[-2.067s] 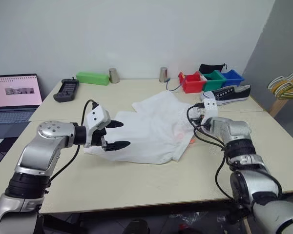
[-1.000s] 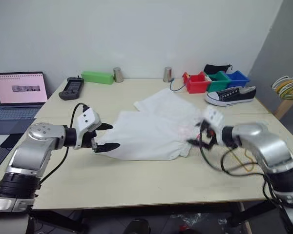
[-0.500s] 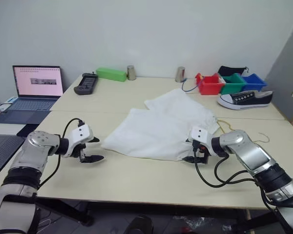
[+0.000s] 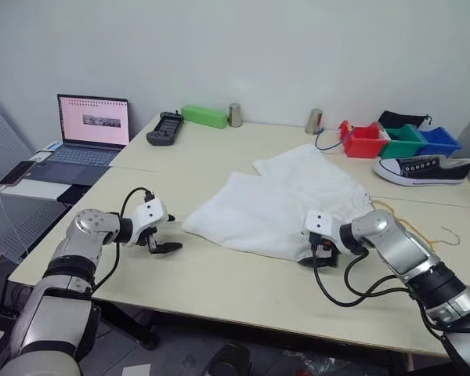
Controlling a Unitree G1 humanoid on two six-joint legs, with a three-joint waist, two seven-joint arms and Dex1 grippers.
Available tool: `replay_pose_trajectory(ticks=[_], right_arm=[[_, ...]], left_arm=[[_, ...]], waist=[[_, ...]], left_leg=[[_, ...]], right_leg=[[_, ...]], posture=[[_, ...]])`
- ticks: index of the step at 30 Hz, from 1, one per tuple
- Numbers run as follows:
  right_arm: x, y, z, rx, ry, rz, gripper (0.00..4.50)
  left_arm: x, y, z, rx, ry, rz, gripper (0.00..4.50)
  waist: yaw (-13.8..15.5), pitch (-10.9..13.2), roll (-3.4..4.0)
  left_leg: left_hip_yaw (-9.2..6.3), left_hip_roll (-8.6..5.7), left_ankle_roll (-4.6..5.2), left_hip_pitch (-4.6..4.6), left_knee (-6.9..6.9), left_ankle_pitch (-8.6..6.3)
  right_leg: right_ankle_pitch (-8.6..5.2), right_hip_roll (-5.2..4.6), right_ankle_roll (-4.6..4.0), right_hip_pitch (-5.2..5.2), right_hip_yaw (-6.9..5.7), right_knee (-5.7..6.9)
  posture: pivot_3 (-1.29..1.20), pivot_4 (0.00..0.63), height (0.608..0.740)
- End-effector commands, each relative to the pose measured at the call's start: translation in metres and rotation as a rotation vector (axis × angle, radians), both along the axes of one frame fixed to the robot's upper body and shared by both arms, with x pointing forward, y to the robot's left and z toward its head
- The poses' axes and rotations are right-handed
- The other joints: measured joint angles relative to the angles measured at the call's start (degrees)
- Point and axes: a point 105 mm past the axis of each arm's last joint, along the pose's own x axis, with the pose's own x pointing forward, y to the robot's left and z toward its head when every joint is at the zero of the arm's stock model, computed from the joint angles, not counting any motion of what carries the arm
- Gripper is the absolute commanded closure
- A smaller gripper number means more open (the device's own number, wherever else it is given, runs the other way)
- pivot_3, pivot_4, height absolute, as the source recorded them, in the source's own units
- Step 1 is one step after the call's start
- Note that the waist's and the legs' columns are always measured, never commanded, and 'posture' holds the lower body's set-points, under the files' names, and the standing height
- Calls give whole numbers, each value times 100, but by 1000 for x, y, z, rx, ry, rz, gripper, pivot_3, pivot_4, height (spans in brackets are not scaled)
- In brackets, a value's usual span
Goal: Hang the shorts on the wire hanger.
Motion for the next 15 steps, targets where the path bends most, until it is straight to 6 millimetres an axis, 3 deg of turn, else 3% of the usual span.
replay_pose_trajectory(ticks=[1,11,15], right_arm=[[2,-8,15,4,-48,-24,9],[-12,-27,8,-21,-9,-72,9],[-6,-30,-1,-31,-15,-106,9]], left_arm=[[12,-11,14,-12,-68,-21,0],[17,-29,14,-1,-74,-89,0],[21,-45,9,20,-63,-123,0]], waist=[[10,-1,-2],[-2,-6,-9],[-6,-8,-12]], left_leg=[[-1,-2,0,-1,1,0],[-8,-9,-2,-8,6,-1],[-9,-10,-2,-8,12,-1]], right_leg=[[0,0,0,0,-2,0],[1,-1,1,1,-12,1],[2,1,1,3,-16,2]], posture=[[426,0,740],[402,0,740],[395,0,740]])
